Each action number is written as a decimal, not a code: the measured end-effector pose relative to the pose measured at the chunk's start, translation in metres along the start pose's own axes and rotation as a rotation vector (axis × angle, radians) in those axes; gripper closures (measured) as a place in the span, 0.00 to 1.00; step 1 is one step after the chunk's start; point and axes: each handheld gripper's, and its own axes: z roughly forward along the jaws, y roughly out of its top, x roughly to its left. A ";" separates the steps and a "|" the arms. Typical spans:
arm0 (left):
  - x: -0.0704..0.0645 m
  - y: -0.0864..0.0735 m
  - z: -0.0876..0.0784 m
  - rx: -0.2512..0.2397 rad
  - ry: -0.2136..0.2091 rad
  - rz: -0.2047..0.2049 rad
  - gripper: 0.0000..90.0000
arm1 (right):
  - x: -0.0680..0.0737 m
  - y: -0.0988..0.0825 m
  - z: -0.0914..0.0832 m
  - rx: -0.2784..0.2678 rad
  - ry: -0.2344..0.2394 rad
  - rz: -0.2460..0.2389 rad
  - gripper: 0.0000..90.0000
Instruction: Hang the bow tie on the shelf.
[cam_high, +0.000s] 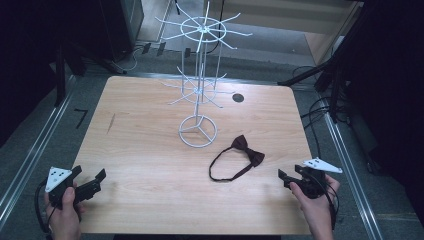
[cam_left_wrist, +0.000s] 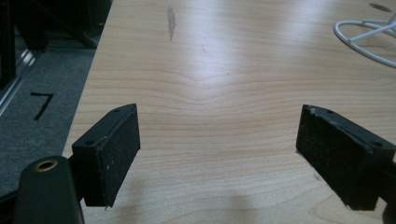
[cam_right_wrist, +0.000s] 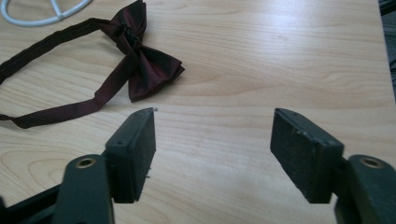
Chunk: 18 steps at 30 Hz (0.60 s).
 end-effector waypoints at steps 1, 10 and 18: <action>0.000 0.000 0.000 0.000 -0.001 0.000 0.16 | 0.001 0.004 0.001 0.013 -0.003 -0.009 0.31; 0.001 0.000 0.000 0.004 -0.011 -0.005 0.16 | 0.019 0.036 0.023 0.191 -0.001 -0.079 0.15; 0.001 0.000 0.000 0.006 -0.011 -0.005 0.16 | 0.042 0.060 0.045 0.343 0.054 -0.163 0.00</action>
